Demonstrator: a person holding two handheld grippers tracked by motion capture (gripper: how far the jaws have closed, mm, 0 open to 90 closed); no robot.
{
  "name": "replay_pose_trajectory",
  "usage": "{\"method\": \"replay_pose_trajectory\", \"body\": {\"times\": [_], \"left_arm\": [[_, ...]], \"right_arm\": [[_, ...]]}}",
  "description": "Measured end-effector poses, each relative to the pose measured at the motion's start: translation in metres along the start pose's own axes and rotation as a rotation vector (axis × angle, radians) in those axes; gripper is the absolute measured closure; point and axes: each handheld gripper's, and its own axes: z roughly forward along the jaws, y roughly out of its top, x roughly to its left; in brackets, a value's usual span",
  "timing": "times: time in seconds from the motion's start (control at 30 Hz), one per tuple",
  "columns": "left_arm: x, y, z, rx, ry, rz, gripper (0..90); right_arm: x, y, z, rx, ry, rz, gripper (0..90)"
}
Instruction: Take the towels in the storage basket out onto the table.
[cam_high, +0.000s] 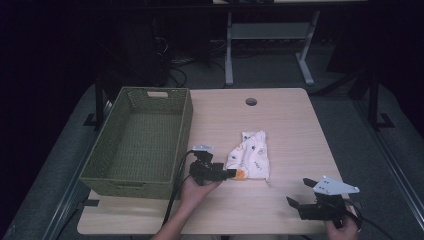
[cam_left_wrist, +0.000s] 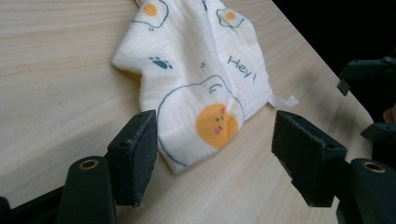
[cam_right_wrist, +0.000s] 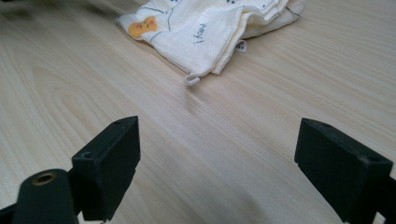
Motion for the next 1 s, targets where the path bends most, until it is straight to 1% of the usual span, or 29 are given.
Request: {"method": "replay_pose_trajectory", "body": {"times": [0.1,0.2,0.27,0.43,0.53,0.63,0.73,0.77,0.9,1.0], "left_arm": [[-0.001,-0.004,-0.004,-0.009,-0.007,0.003,31.3],[-0.005,-0.008,-0.007,-0.014,0.001,0.023,31.3],[-0.005,-0.011,-0.009,-0.007,-0.01,0.023,31.3],[-0.008,-0.018,-0.013,-0.018,-0.02,0.024,31.3],[-0.011,-0.022,-0.017,-0.015,-0.022,0.042,31.2],[-0.014,-0.027,-0.019,-0.019,-0.035,0.048,31.2],[-0.018,-0.033,-0.021,-0.023,-0.015,0.075,31.2],[-0.019,-0.034,-0.022,-0.023,-0.019,0.073,31.2],[-0.022,-0.041,-0.026,-0.033,-0.012,0.091,30.9],[-0.022,-0.044,-0.029,-0.057,-0.012,0.085,30.6]], "right_arm": [[0.0,0.0,0.0,0.001,-0.001,-0.001,14.0],[0.0,0.0,0.001,0.001,-0.001,-0.005,14.0],[0.0,0.0,0.001,0.001,-0.002,-0.005,14.0],[0.001,0.0,0.002,0.002,-0.002,-0.009,14.0],[0.001,0.0,0.001,0.004,-0.003,-0.005,14.0],[0.001,0.0,0.001,0.005,-0.004,-0.005,14.0],[0.002,0.0,0.001,0.004,-0.007,-0.004,14.0],[0.002,0.0,0.001,0.005,-0.008,-0.003,14.0],[0.002,0.001,0.001,0.005,-0.008,-0.006,14.0],[0.004,0.001,0.002,0.007,-0.005,-0.002,14.0]]}}
